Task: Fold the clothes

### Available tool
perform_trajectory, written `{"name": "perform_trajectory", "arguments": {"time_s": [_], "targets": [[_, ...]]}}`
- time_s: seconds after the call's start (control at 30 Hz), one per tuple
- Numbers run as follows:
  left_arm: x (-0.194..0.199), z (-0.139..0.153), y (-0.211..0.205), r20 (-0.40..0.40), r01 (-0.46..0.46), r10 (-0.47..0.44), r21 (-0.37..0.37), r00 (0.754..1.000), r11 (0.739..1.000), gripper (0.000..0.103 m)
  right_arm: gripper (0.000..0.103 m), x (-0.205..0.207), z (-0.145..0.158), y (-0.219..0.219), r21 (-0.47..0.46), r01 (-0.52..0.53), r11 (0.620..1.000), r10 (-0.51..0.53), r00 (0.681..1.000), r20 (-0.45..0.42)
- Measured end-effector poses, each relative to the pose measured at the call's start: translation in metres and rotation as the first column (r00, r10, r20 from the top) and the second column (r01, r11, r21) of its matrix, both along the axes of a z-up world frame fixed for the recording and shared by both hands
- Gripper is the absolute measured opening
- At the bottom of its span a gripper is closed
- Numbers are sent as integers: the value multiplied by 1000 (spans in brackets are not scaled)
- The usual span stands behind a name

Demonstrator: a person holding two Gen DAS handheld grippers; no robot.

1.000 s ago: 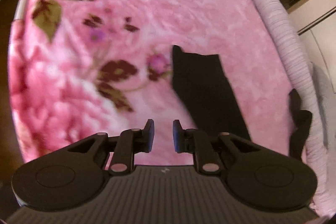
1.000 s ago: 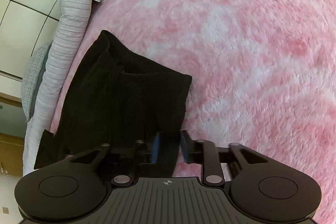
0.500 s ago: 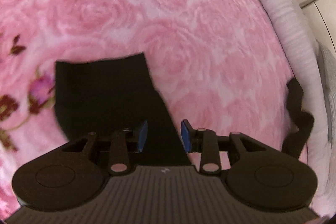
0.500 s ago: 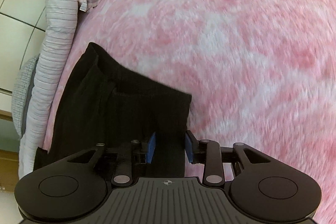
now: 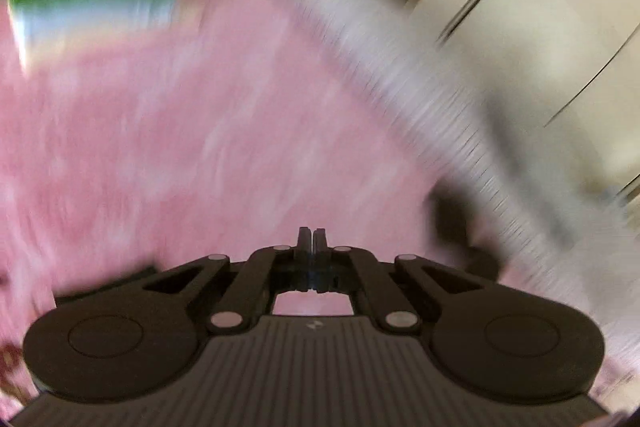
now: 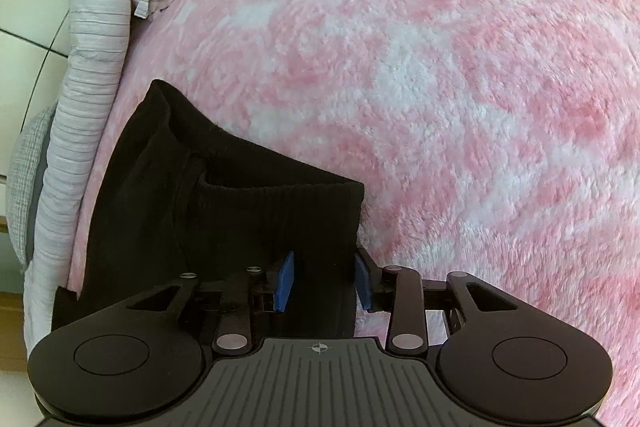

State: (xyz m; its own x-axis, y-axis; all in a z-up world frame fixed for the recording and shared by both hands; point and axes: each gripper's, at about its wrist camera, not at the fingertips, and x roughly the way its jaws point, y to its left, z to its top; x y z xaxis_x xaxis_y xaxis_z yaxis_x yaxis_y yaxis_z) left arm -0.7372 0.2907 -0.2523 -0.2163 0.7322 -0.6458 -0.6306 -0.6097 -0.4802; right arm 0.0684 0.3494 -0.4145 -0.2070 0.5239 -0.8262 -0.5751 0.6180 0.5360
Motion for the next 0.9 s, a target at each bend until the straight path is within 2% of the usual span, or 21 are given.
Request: {"name": "perform_trajectory", "arguments": {"time_s": [0.07, 0.1, 0.13, 0.17, 0.2, 0.27, 0.33, 0.37, 0.43, 0.6, 0.67, 0.77, 0.8, 0.83, 0.9], "targets": [[-9, 29, -38, -9, -54, 55, 77, 998, 996, 0, 36, -1, 2, 0, -2, 0, 1000, 0, 1000, 6], [-14, 33, -52, -5, -66, 67, 57, 998, 996, 0, 36, -2, 2, -1, -2, 3, 1000, -3, 1000, 6], [-18, 30, -57, 7, -64, 64, 8, 998, 998, 0, 36, -2, 1, -2, 1, 8, 1000, -8, 1000, 3], [-23, 19, -60, 36, -59, 62, -89, 997, 994, 0, 36, -3, 0, -4, 5, 12, 1000, -12, 1000, 2], [-26, 7, -59, 67, -61, 72, -157, 995, 986, 1, 36, -3, -1, -6, 11, 16, 1000, -16, 1000, 1], [-33, -30, -48, 188, -61, 121, -296, 975, 953, 8, 36, -5, -2, -9, 25, 24, 999, -24, 1000, 9], [-36, -61, -31, 275, -41, 142, -342, 951, 939, 12, 36, -7, -2, -10, 32, 35, 999, -35, 999, 17], [-36, -73, -21, 285, -45, 162, -376, 945, 926, 16, 36, -8, -1, -10, 32, 39, 999, -40, 999, 20], [-37, -98, -2, 304, -51, 203, -442, 931, 895, 17, 36, -9, 0, -9, 28, 37, 999, -38, 999, 25], [-40, -127, 42, 294, -40, 240, -553, 925, 832, 25, 36, -7, 0, -7, 14, 24, 1000, -24, 999, 24], [-43, -135, 56, 272, -52, 253, -580, 929, 813, 34, 36, -8, 0, -8, 16, 29, 999, -29, 999, 25], [-44, -152, 75, 259, -24, 251, -650, 933, 759, 38, 36, -9, -1, -10, 28, 39, 999, -40, 999, 26], [-41, -154, 79, 245, -5, 224, -665, 943, 746, 38, 36, -9, -2, -11, 33, 43, 999, -44, 999, 25], [-38, -155, 84, 231, 14, 196, -681, 953, 733, 37, 36, -9, -2, -12, 38, 46, 998, -47, 999, 23], [-29, -152, 85, 207, 66, 111, -695, 972, 716, 14, 36, -9, -3, -14, 46, 53, 998, -53, 998, 18]]}}
